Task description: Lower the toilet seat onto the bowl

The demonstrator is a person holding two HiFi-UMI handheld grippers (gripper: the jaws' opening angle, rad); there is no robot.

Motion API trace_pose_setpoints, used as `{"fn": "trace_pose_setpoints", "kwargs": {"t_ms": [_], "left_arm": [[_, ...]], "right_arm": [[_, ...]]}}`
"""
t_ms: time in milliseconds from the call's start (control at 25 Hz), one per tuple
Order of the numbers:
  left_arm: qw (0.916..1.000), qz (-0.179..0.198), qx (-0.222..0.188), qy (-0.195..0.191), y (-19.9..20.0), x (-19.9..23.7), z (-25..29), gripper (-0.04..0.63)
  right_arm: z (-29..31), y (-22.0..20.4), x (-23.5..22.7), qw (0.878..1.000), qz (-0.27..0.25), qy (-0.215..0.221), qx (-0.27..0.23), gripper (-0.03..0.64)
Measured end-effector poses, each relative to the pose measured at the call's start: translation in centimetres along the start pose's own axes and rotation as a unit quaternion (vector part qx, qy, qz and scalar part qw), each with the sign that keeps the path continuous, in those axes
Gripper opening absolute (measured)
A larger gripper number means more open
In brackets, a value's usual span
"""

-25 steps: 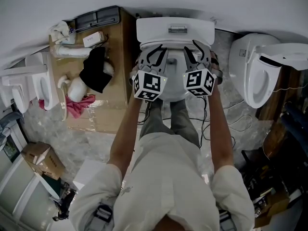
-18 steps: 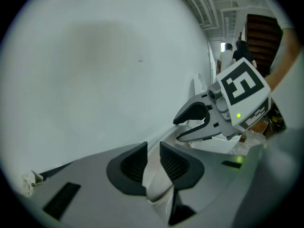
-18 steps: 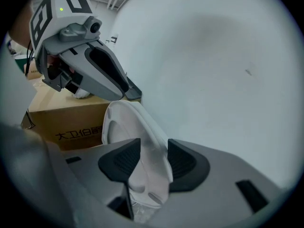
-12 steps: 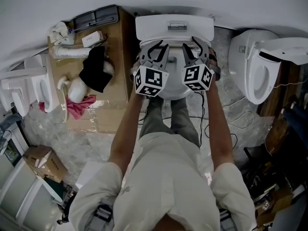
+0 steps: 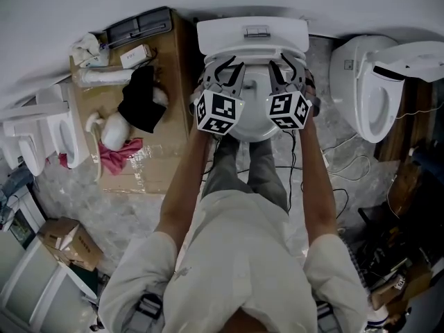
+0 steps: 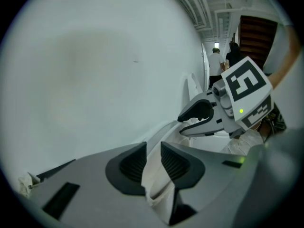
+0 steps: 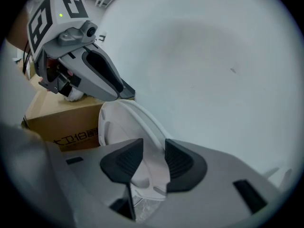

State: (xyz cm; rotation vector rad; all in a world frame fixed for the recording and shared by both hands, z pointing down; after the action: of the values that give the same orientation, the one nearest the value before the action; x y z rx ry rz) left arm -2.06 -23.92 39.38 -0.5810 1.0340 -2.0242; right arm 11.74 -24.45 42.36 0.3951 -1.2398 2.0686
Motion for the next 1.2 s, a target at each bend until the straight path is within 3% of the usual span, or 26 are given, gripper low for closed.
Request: {"fn": "trace_pose_setpoints", "kwargs": {"t_ms": [760,1200], "left_arm": [[0.9978,0.010,0.041,-0.052,-4.3,-3.6,-0.5,0.163],[0.9957,0.015,0.051,-0.076,-6.0,-5.8,-0.9,0.163]], "right_arm": [[-5.2,-2.3,2.1,0.999,0.033,-0.031,0.019,0.140],[-7.7,-3.8,3.7,0.998,0.040,-0.035,0.036,0.141]]}}
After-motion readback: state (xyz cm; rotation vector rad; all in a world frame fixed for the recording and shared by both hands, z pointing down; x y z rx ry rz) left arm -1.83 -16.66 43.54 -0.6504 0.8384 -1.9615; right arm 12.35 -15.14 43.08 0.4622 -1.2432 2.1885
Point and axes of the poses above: the fingertips, and each gripper's own axes: z forward along the fingers, x to its left, y out of its top, the point moved 5 cm from there along -z, backward along the fingers, and after that the axes turned 15 degrees about -y, right-handed, at the moved point
